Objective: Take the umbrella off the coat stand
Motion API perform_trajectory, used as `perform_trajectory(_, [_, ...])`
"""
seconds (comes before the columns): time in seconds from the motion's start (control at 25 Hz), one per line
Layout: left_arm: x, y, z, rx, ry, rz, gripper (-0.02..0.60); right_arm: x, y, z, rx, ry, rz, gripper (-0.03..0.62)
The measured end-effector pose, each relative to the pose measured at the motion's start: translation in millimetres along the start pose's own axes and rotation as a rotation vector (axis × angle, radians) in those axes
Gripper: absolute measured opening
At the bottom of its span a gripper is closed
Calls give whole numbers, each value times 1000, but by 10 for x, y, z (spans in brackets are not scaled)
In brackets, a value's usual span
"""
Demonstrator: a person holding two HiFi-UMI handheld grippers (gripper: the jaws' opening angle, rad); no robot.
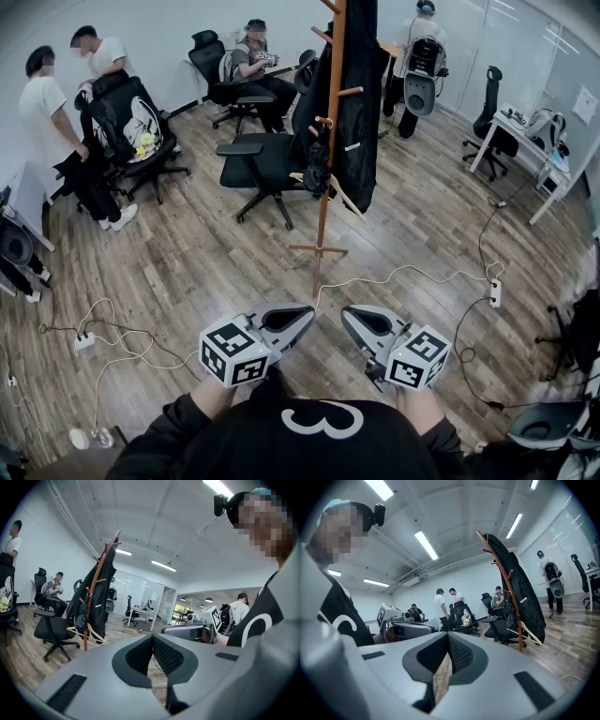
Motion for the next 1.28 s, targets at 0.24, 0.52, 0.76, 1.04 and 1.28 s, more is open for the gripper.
perform_trajectory(0.24, [69,72,5,-25,27,6,15,19,-64,16,9,-7,-3,25])
perform_trajectory(0.52, [63,136,81,-28,35,-3,15,79,-133,44,25,2,-40,25])
perform_trajectory(0.76, [75,219,127,-29,57,-31,15,72,-87,96,30,-30,-45,25])
perform_trajectory(1.04, [-86,218,210,-6,40,-63,15,164,94,159,32,23,2,26])
perform_trajectory(1.28, [-411,286,326,-15,46,-55,15,366,346,295,44,40,19,26])
Point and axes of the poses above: the fingertips, and each gripper's own axes: y forward along the fingers, x to its right, z out of its top, the point moved 4 cm from there along -y, backward along the fingers, and after that the axes turned 8 degrees about -z, right-handed, at the moved point
